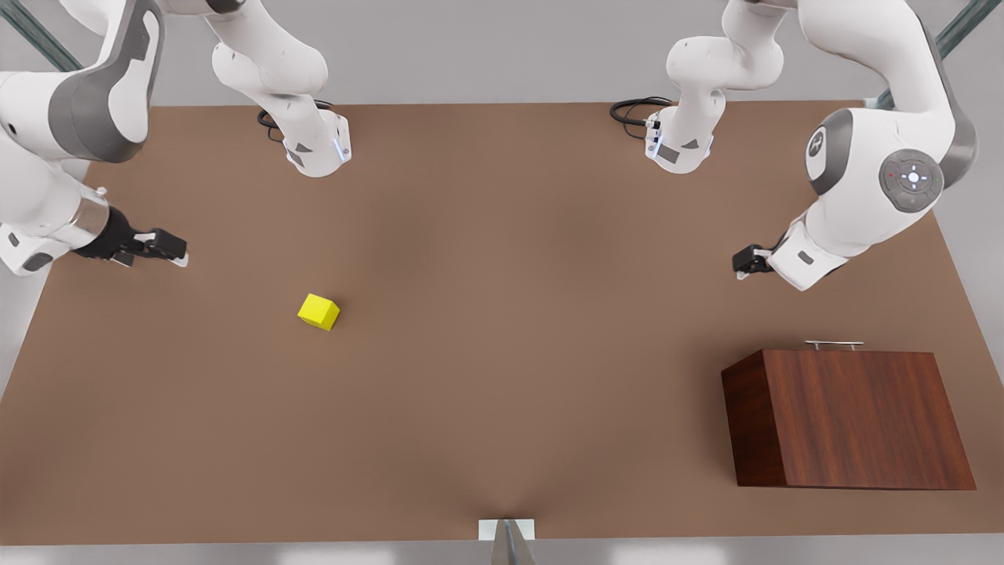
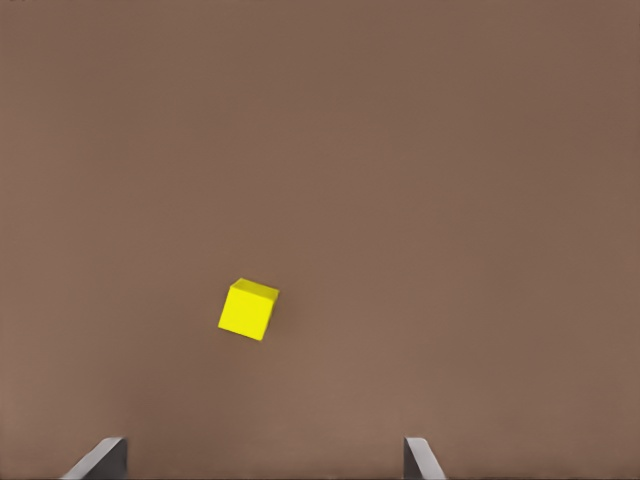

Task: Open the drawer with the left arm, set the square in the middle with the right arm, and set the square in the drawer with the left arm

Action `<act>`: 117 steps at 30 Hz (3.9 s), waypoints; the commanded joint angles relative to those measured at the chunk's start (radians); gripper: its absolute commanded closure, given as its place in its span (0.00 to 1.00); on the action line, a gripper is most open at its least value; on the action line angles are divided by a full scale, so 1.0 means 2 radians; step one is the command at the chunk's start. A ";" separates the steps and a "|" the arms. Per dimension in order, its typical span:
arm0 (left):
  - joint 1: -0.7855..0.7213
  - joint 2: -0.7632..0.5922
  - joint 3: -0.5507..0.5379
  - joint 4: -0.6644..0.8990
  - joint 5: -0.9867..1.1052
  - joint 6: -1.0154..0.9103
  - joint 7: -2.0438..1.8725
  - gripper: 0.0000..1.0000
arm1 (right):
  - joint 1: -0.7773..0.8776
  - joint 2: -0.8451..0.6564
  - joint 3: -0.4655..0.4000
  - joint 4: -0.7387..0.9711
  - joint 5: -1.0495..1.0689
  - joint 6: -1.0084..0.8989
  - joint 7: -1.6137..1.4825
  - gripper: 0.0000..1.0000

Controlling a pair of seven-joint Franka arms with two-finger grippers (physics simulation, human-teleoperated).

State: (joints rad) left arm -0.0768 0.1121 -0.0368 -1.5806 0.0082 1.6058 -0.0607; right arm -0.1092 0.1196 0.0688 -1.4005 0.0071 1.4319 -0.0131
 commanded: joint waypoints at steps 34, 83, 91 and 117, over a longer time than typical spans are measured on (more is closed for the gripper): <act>0.001 -0.011 0.140 -0.399 -0.037 0.622 -0.474 0.00 | 0.104 0.084 0.006 -0.278 0.039 0.294 0.267 0.00; 0.072 0.054 0.146 -0.369 -0.082 0.660 -0.474 0.00 | 0.088 0.127 -0.005 -0.406 0.046 0.460 0.254 0.02; 0.072 0.038 0.146 -0.376 -0.082 0.627 -0.473 0.00 | 0.087 0.129 -0.005 -0.403 0.046 0.458 0.254 0.22; 0.083 -0.009 0.166 -0.395 -0.075 0.526 -0.466 0.00 | 0.094 0.143 0.019 -0.272 0.043 0.375 0.312 0.35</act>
State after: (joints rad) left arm 0.0889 0.0901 0.2960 -2.3716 -0.1433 2.6527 -0.9925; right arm 0.0813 0.4083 0.1242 -1.9160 0.1033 2.1823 0.6586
